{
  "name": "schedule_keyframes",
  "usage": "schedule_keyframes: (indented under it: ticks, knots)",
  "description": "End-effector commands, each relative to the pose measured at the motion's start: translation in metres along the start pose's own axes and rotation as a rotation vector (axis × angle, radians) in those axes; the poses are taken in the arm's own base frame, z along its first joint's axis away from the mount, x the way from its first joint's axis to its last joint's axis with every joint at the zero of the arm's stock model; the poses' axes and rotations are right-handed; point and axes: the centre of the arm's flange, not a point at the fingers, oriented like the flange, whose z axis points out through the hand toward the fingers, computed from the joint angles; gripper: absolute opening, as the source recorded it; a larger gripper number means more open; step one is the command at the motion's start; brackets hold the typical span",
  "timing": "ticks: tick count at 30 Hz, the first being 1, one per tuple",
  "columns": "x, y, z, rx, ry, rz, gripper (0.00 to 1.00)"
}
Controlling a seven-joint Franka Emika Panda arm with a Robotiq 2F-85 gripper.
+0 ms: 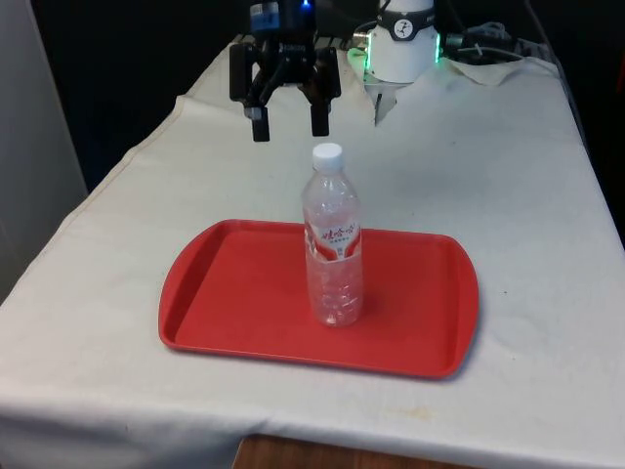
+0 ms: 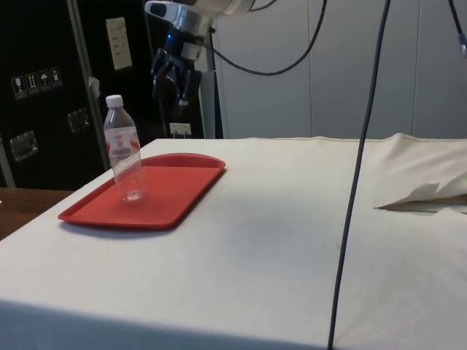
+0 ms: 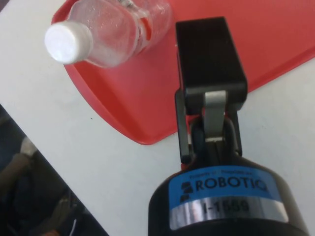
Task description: Place the bottle upright on the tray.
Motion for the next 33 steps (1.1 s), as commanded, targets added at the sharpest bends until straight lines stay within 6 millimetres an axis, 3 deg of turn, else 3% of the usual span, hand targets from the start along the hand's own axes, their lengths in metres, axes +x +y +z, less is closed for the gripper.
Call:
schedule_keyframes:
  ticks: [1,19,33]
  knots:
    - [-0.002,-0.002,-0.001,0.005,-0.016,-0.014,1.0]
    - [0.004,-0.007,-0.007,0.048,-0.041,-0.108,1.0]
    - [0.004,-0.019,-0.024,0.085,-0.059,-0.203,1.0]
